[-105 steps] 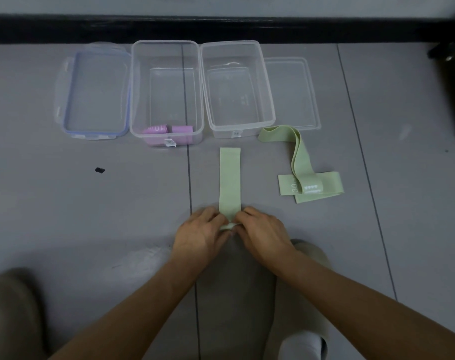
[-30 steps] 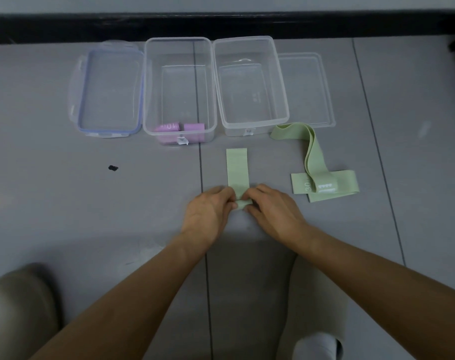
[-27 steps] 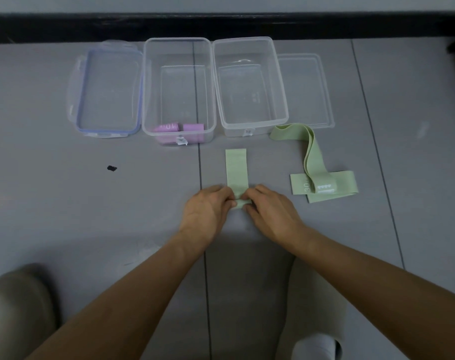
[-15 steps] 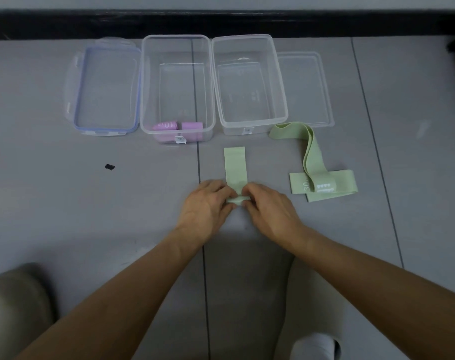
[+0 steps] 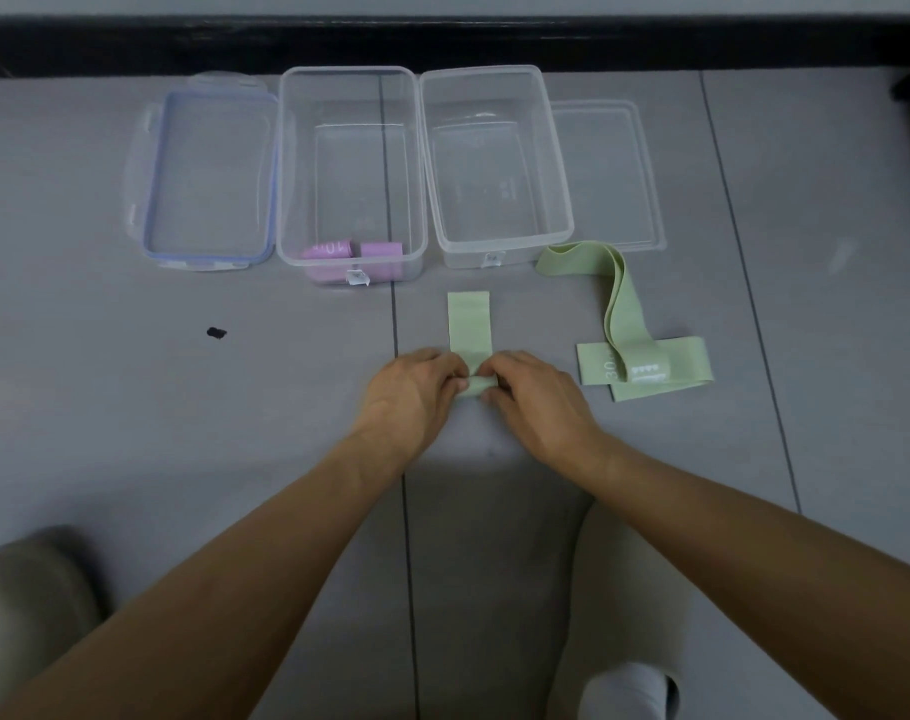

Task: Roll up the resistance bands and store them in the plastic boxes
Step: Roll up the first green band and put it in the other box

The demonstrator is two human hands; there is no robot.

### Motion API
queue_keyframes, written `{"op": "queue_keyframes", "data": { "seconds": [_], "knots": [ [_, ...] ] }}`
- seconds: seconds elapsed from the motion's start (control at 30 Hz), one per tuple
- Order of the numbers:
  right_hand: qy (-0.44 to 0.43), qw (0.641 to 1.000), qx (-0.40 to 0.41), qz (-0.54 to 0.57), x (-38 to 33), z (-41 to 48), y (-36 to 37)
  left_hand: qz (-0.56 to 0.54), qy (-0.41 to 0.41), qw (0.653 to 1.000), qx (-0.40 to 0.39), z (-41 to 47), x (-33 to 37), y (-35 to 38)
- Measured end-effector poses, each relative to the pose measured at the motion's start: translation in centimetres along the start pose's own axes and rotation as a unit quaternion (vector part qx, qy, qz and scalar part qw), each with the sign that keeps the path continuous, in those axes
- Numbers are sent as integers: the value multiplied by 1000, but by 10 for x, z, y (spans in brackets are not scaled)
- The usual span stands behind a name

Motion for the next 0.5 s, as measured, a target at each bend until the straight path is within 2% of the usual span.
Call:
{"op": "queue_keyframes", "data": {
  "seconds": [0.33,0.5],
  "knots": [
    [-20,999,-41,-14,3,-9,11,-8,19,999,-39,-15,-2,11],
    [-23,1000,-10,-5,0,-17,9,-11,18,999,-28,-18,0,10]
  ]
}}
Point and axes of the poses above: each hand's wrist, its own z-axis towards the middle knuckle, its own y-axis out of the palm, x = y × z, the point moved 6 cm from there along z, towards the middle knuckle, and after that the axes turned 5 degrees about -x, right-handed, at the moved point
